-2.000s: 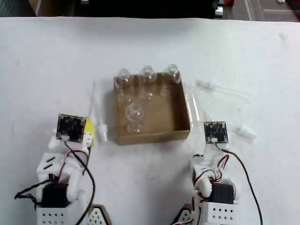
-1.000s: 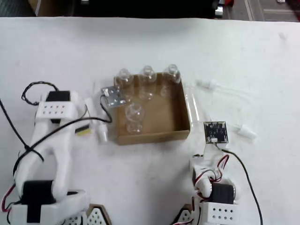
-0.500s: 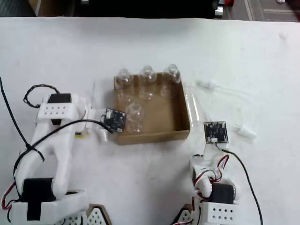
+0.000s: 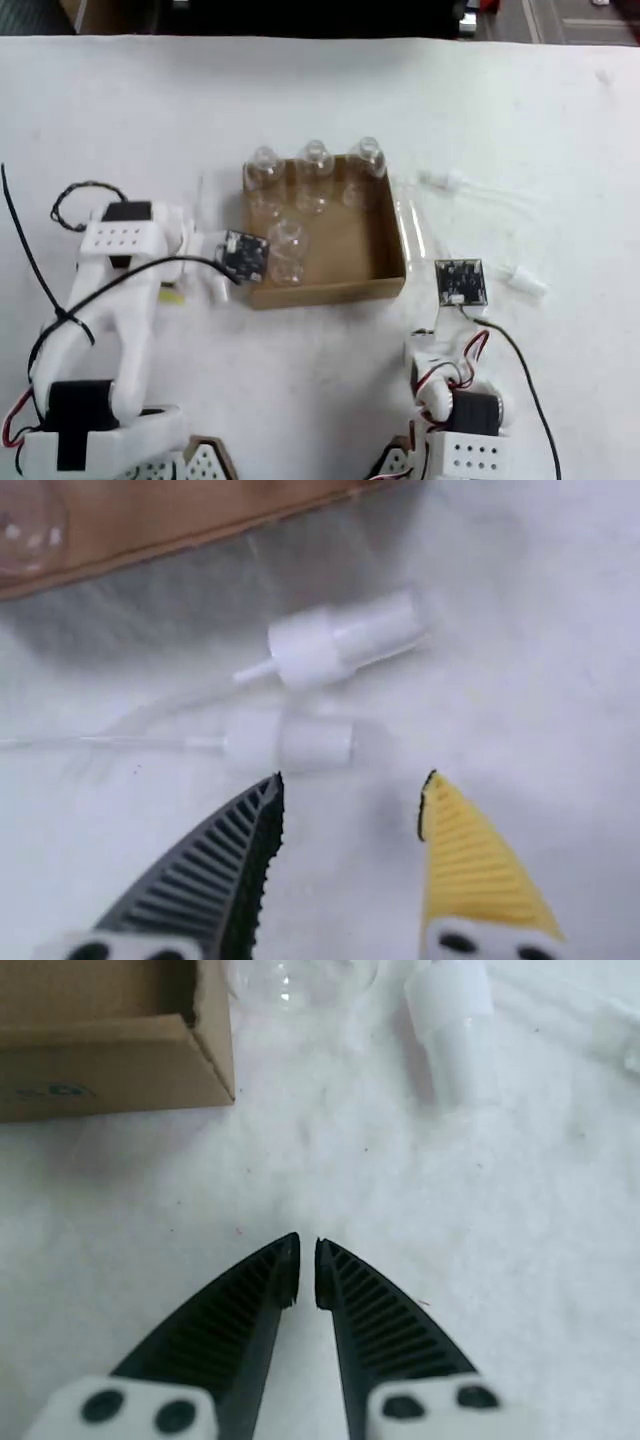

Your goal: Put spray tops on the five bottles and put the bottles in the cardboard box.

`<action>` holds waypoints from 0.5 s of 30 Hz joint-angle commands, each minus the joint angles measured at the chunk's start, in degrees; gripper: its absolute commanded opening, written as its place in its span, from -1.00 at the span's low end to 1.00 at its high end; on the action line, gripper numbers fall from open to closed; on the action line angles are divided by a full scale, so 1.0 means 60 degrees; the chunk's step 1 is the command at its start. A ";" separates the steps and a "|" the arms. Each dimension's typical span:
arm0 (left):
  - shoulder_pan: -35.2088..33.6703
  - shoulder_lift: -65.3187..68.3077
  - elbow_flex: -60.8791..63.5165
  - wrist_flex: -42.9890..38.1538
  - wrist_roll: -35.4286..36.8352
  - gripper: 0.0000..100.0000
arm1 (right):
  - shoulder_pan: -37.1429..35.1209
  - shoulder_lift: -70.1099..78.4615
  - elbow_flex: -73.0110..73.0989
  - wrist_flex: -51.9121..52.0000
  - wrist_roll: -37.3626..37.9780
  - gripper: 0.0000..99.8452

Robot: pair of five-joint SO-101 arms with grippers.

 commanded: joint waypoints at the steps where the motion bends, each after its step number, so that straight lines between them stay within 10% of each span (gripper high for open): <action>1: 0.0022 -0.0037 0.0498 -0.1216 0.0513 -0.57 | 0.0022 -0.0007 0.0088 0.0051 -0.0015 -0.97; 15: 0.0037 -0.0037 0.1201 -0.3531 0.2300 -0.50 | 0.0022 -0.0007 0.0088 0.0051 -0.0015 -0.97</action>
